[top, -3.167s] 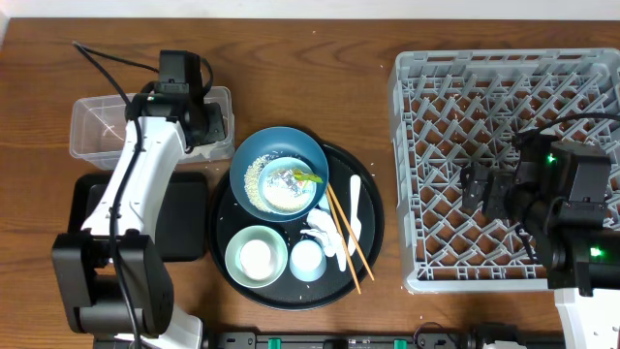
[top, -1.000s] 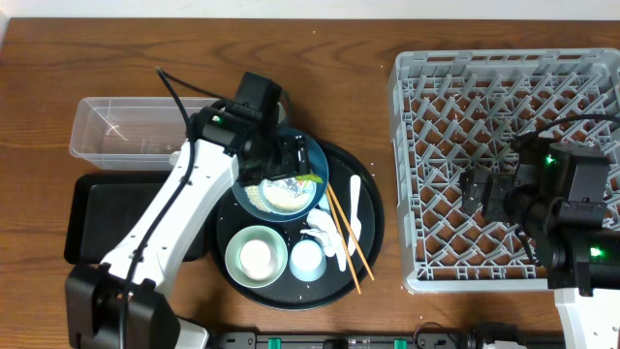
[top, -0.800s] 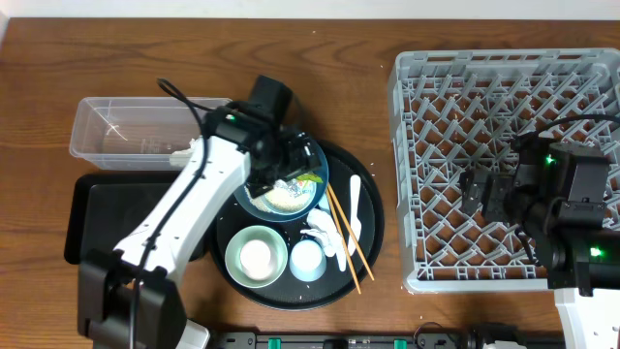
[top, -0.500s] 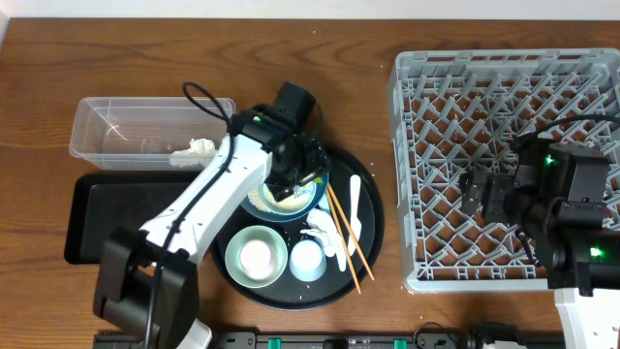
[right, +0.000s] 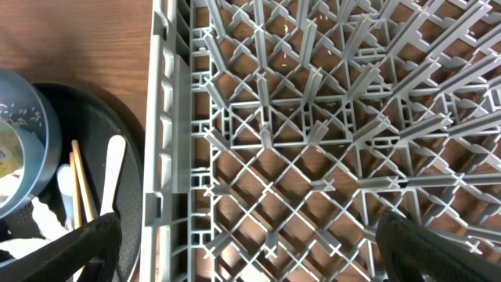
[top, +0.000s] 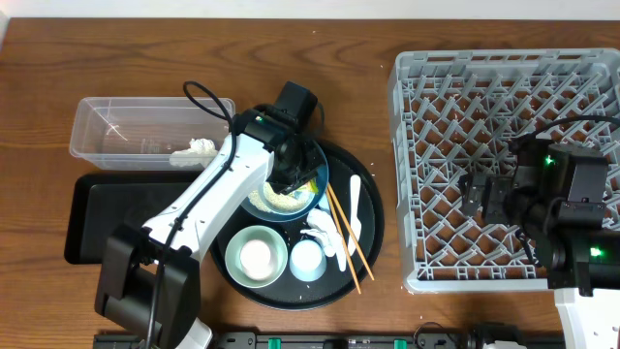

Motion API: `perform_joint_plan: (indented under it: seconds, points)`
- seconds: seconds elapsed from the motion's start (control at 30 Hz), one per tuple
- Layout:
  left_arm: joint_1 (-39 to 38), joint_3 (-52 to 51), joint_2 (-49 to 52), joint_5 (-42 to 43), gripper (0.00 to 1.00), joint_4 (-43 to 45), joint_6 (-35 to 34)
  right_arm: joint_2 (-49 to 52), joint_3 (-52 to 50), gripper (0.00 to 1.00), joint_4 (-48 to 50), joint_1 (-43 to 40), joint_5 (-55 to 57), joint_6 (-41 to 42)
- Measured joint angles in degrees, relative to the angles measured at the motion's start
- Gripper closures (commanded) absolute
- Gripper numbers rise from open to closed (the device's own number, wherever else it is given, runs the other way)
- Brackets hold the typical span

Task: Sort waste into correct bins and load items into the dishwasher rack
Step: 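Grasp the yellow wrapper and drop it into the clear container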

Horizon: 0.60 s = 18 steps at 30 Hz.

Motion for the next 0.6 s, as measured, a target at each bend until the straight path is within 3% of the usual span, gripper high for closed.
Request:
perform_joint_plan:
  seconds: [0.4,0.6]
  points:
    - [0.0,0.0,-0.7,-4.2,0.94,-2.0,7.0,0.0,0.0,0.01,-0.1,0.0,0.2,-0.1]
    - [0.3,0.0,-8.7,-8.1,0.94,-3.3,14.9,0.0,0.0,0.01,-0.1,0.0,1.7,-0.2]
